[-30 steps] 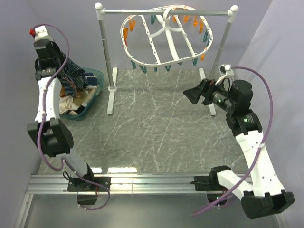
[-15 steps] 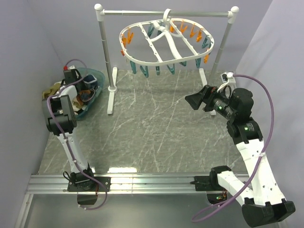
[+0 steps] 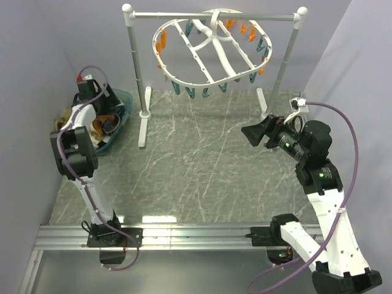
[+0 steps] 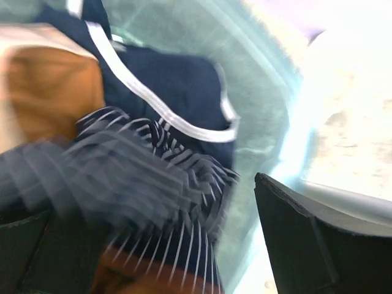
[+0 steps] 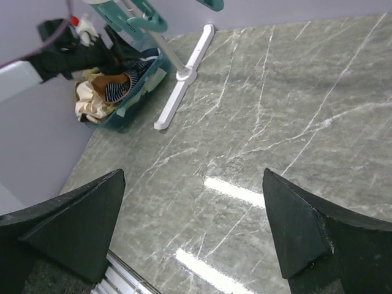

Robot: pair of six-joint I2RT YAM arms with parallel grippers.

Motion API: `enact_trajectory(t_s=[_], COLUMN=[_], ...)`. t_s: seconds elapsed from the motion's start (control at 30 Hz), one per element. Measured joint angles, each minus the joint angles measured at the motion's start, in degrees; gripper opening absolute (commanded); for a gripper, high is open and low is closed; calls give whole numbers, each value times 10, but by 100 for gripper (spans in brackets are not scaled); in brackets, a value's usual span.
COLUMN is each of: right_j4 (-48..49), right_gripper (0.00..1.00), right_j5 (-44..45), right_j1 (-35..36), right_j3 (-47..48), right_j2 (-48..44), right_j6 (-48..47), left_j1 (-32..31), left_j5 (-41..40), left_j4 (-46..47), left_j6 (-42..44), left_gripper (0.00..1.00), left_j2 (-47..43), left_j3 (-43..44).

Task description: Remove the underwear clipped to the hanger

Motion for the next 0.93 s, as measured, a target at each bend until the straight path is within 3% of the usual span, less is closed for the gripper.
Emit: enact_trajectory(t_s=[0.27,0.57,0.77,0.93], right_j4=[-16,-45,-28,-46], right_gripper=[100,100,100,100], right_j5=[-10,-27,-40,-32], right_j1=[0,0,0,0], right_j3=[9,28,28,62], right_j2=[12,12,-11,11], right_j6=[8,15,42,52], left_j1=[8,-49,-59,-63], left_j5=[67,229,278,308], left_j4=[-50,35,67,101], left_j6=[-27,-68,-99,-118], left_gripper=[99,100,99,99], left_j2=[-158,-379,-452,-496], left_j3=[45,-113,-180,-181])
